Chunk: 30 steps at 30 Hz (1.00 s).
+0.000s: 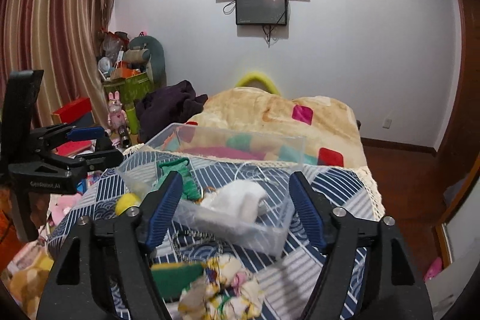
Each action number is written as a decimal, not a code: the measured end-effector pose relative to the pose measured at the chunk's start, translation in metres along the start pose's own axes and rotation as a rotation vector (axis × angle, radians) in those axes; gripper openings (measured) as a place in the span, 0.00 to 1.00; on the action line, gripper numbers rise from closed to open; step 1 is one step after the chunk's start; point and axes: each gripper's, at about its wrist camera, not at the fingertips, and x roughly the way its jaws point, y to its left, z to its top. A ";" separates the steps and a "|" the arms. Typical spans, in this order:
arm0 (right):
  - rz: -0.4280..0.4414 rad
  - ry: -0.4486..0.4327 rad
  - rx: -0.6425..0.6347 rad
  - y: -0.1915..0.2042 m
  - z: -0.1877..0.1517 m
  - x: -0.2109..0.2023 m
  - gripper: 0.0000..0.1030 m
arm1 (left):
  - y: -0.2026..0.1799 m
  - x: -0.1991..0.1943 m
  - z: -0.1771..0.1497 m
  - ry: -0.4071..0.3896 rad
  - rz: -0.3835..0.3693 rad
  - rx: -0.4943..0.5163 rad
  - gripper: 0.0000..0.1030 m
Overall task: Organize soft objects
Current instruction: 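Grasp the floral fabric with the right tool while the left tool grasps the yellow felt ball, then carry the fabric and ball into the clear box and release both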
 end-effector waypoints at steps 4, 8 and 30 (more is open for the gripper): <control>-0.015 0.034 -0.002 -0.003 -0.019 -0.003 0.70 | 0.009 0.006 -0.021 0.045 0.016 -0.021 0.85; -0.016 0.106 -0.003 -0.003 -0.042 0.003 0.70 | 0.017 0.021 -0.041 0.097 0.030 -0.038 0.85; 0.039 0.240 0.022 -0.005 -0.096 0.005 0.08 | -0.001 0.039 -0.083 0.170 -0.068 -0.006 0.30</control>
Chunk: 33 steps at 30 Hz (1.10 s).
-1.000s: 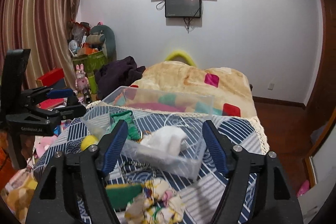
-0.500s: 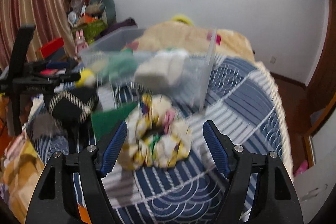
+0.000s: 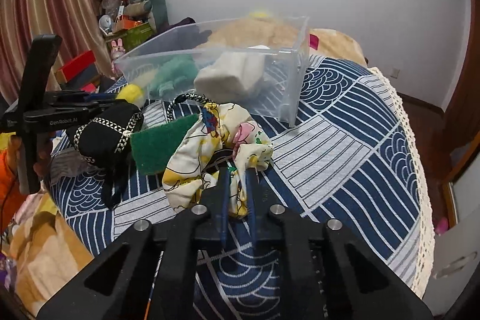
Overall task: Organize soft objects
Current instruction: 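Carry the fabric and ball into the clear box and release both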
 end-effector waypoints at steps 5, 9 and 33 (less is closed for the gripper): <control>-0.030 -0.063 -0.004 0.002 0.004 -0.020 0.08 | -0.004 -0.014 -0.001 -0.016 0.011 0.005 0.09; -0.043 -0.130 -0.001 0.001 0.013 -0.037 0.08 | -0.003 -0.031 0.003 -0.047 0.011 -0.001 0.04; -0.043 -0.282 0.023 0.002 0.054 -0.050 0.08 | 0.014 0.011 0.011 0.028 0.004 -0.084 0.42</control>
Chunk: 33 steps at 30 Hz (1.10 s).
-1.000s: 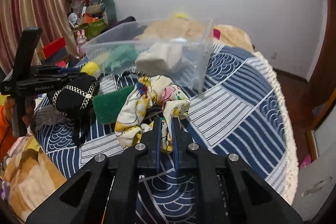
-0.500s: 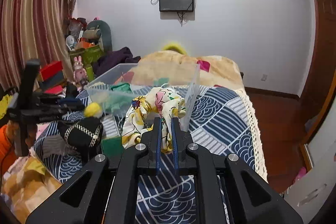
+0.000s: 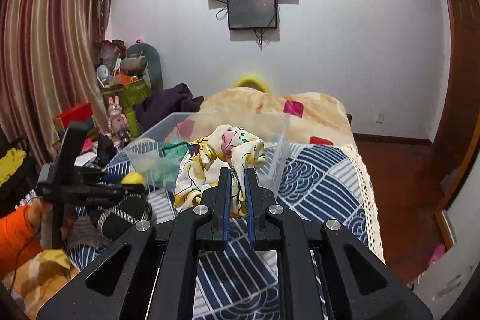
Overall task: Organize soft objects
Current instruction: 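Carry the fabric and ball into the clear box and release both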
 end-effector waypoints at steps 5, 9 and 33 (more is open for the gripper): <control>-0.008 -0.032 0.000 0.004 0.014 0.007 0.08 | -0.010 -0.032 0.002 -0.075 0.037 0.056 0.42; -0.013 -0.055 0.006 0.010 0.027 0.016 0.08 | -0.018 -0.059 0.015 -0.180 0.070 0.066 0.42; 0.022 0.171 -0.054 0.044 0.022 0.114 0.11 | -0.019 0.005 0.070 -0.092 0.096 0.092 0.43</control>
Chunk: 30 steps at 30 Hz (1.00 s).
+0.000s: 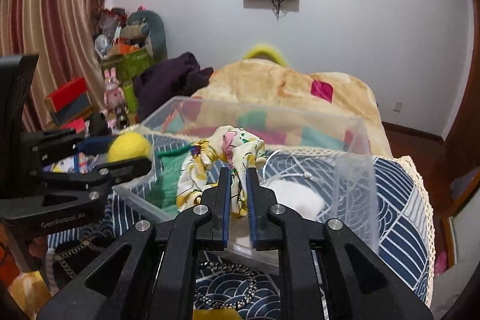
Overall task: Organize soft objects
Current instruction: 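Carry the fabric and ball into the clear box and release both, then grasp the green-yellow sponge with the right tool while the left tool grasps the black chained hat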
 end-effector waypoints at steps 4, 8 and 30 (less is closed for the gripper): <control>-0.003 0.016 -0.018 0.001 -0.004 -0.001 0.15 | -0.001 0.001 -0.003 -0.006 0.019 0.014 0.54; 0.004 0.011 -0.021 -0.002 -0.004 -0.007 0.27 | -0.005 -0.012 -0.003 -0.031 0.012 0.024 0.68; 0.001 -0.104 -0.021 0.006 -0.047 -0.083 0.81 | -0.035 -0.084 -0.073 -0.019 -0.086 0.030 0.98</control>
